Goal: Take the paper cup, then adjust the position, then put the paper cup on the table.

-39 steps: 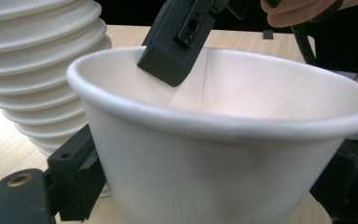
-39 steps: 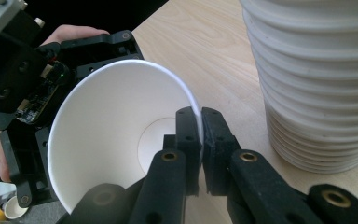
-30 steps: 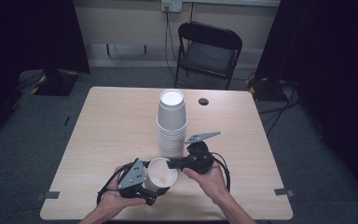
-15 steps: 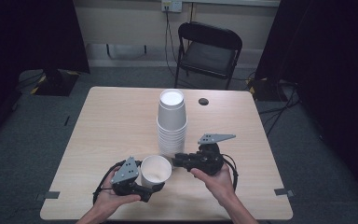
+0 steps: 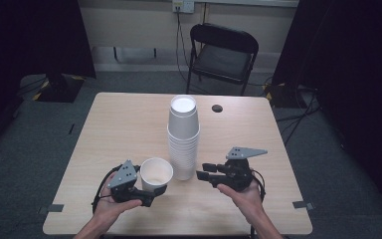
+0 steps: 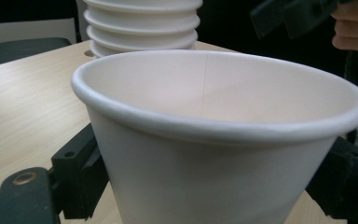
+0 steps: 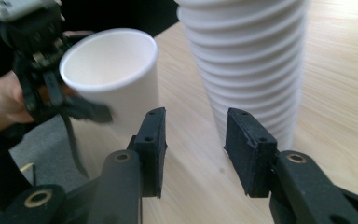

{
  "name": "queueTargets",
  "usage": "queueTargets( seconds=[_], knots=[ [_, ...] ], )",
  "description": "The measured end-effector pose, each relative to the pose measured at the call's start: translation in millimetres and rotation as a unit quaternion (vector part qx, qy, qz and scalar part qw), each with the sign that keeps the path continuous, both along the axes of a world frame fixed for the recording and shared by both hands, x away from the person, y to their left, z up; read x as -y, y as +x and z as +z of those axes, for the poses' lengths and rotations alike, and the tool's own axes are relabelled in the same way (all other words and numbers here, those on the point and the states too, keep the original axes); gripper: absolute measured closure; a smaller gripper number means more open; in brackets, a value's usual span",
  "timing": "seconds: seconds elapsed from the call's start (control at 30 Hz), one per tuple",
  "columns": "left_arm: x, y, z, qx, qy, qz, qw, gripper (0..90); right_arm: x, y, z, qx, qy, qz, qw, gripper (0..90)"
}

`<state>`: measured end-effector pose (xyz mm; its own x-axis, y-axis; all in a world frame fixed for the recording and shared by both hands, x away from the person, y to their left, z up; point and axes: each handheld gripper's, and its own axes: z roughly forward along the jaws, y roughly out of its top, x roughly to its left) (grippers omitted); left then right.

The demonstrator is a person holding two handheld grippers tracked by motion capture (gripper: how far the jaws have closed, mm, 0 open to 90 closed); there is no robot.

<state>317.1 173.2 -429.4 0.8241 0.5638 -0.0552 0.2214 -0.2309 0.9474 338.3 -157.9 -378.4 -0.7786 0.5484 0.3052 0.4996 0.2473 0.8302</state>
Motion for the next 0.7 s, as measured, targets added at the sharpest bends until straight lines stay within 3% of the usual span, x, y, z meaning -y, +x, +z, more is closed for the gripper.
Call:
queueTargets(
  seconds=[0.37, 0.7],
  knots=[
    [-16.5, 9.5, 9.0, -0.002, -0.019, 0.038, 0.9991, 13.9, 33.7, -8.5, -12.9, 0.008, -0.013, -0.036, 0.9992, 55.3],
    [-30.8, 21.0, 17.0, 0.004, -0.027, 0.059, 0.9979, 14.0, 58.7, -14.1, -31.4, -0.002, -0.016, -0.070, 0.9974, 52.3]
  ],
)
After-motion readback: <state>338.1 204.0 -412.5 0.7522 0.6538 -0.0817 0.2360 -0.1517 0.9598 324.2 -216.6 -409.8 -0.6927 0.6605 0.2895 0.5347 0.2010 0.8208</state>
